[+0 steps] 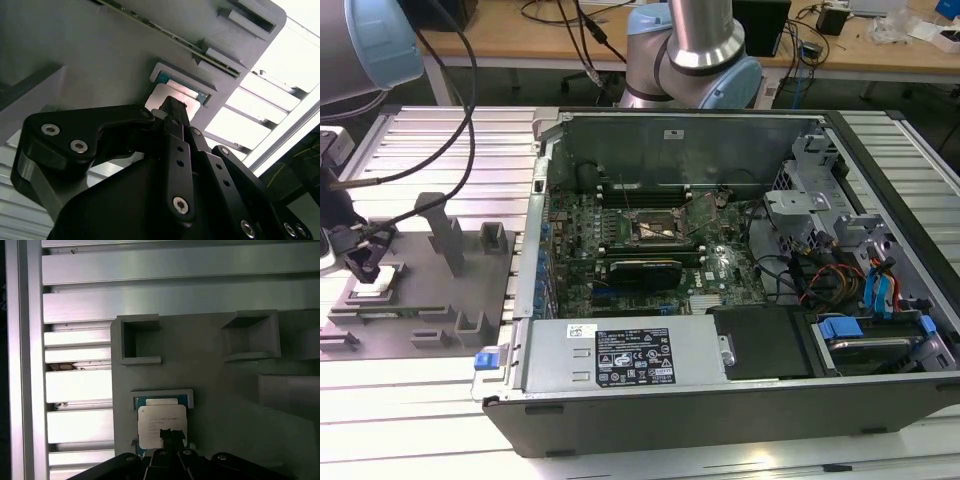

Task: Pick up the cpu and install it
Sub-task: 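Pick up the cpu and move it towards the insertion slot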

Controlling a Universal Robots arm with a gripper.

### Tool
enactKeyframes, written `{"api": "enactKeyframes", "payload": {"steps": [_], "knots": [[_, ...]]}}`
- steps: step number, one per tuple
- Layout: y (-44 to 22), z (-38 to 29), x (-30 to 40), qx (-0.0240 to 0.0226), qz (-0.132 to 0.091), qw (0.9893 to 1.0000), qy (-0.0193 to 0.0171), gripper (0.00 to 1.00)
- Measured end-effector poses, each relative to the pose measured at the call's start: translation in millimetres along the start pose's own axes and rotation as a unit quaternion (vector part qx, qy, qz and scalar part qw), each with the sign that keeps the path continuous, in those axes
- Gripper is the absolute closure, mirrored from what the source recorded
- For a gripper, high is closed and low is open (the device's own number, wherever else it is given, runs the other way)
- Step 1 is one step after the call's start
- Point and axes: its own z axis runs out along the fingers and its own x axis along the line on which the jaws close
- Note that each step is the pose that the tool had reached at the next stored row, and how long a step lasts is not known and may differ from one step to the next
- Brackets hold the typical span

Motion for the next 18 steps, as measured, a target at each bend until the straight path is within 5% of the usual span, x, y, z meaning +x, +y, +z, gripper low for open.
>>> {"api": "enactKeyframes", "payload": {"steps": [18], "knots": [[3.5,8.2,2.5,-0.0012,0.0,1.0,-0.0002,0.89]]}}
